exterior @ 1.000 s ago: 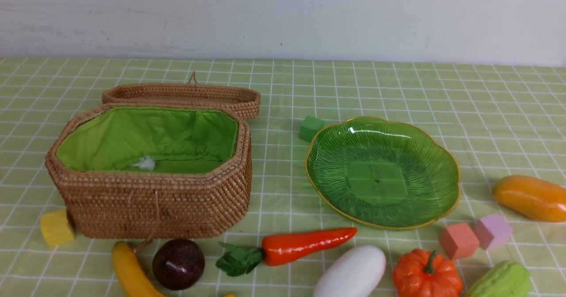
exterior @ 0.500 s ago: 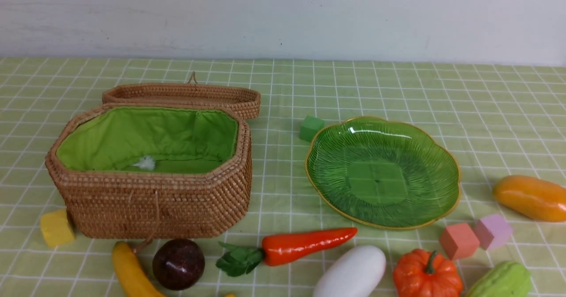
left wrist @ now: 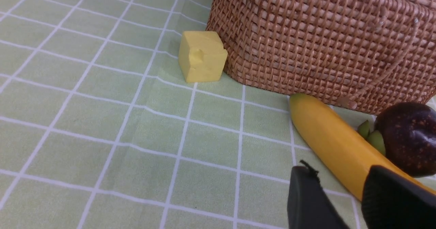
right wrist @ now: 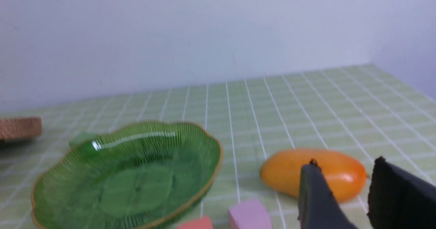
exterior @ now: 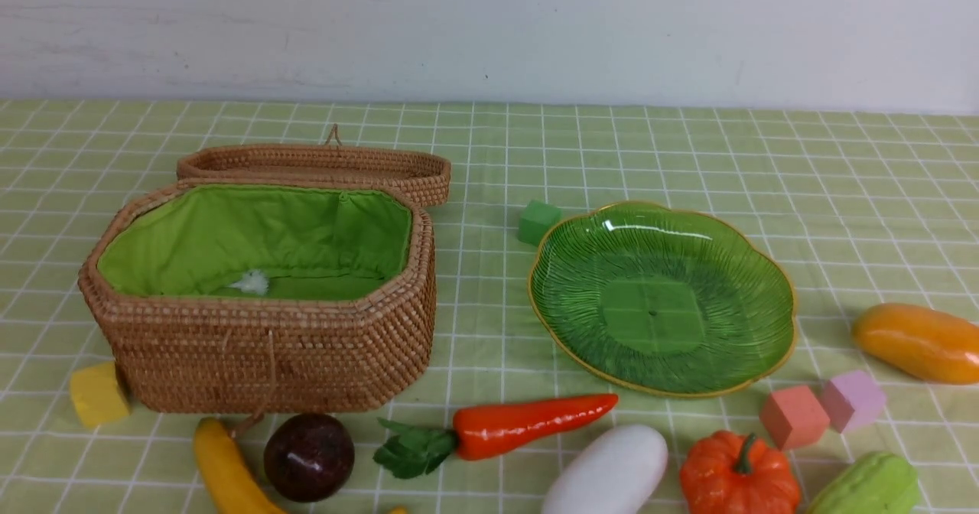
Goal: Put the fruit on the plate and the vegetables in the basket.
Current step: Use the right arm to grab a mango and put it into the right plate
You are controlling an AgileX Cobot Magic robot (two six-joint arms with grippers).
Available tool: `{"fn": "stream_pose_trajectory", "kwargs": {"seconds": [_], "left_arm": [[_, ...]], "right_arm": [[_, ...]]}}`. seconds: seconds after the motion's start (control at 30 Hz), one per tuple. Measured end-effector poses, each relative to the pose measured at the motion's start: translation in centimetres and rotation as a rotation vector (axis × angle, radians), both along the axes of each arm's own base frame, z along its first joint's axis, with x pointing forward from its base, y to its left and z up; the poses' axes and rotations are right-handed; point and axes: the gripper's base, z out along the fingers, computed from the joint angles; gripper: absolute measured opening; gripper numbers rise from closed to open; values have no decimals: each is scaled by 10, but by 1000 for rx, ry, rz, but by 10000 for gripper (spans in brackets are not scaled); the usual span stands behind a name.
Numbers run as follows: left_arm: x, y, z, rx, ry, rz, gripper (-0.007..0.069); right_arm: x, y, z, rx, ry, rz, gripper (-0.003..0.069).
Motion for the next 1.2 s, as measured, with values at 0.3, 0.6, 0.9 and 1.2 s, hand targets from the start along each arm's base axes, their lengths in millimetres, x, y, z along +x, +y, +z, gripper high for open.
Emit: {"fn": "stream_pose_trajectory", "kwargs": {"seconds": [0.3,0.6,0.9,1.2], "left_arm": [[0,0,0,0,0,0,239],[0,0,0,0,0,0,239],[0,0,0,0,0,0,239],[0,0,0,0,0,0,239]], "right_arm": [[-8,0,38,74,-286,17,241],[2,0,167,165,-209,33,241],[89,-8,177,53,278,-38,241],[154,-12,123,142,890,-75,241]]}}
